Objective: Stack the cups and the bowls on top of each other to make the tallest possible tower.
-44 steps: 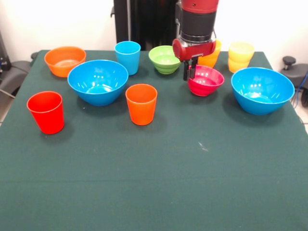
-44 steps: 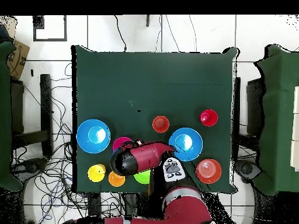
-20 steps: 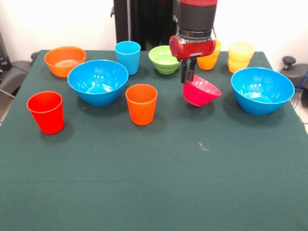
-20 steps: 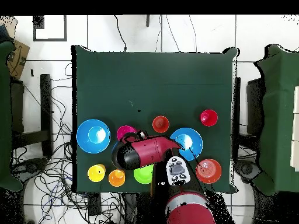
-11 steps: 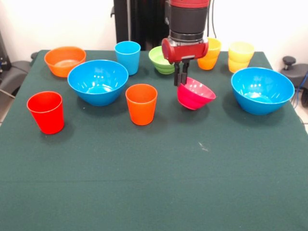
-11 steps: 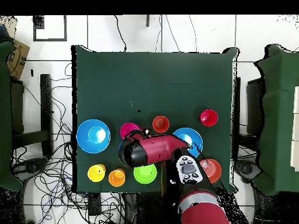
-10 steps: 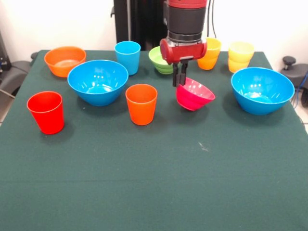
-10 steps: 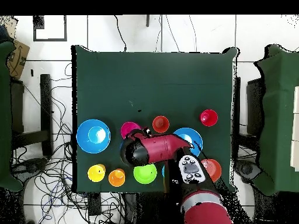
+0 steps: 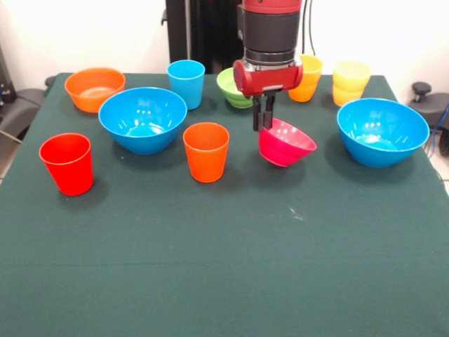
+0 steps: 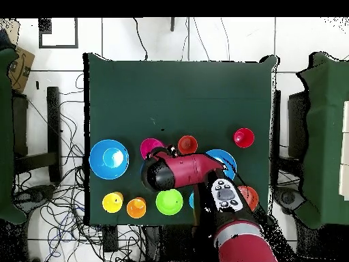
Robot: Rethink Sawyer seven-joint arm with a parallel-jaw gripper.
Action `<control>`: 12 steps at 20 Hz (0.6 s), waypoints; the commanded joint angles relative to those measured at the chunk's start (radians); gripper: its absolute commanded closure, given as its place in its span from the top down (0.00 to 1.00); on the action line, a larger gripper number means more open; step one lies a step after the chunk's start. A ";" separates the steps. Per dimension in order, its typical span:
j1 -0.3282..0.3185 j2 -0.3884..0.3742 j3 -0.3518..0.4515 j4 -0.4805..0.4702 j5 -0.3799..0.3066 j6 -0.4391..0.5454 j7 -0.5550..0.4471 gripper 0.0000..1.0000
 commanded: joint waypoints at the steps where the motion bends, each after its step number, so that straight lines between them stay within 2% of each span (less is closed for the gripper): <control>1: -0.002 0.027 0.103 -0.078 0.002 0.105 0.024 0.00; 7: 0.004 0.044 0.106 -0.140 0.011 0.140 0.012 0.00; 12: 0.000 0.060 0.103 -0.164 -0.011 0.146 0.001 0.00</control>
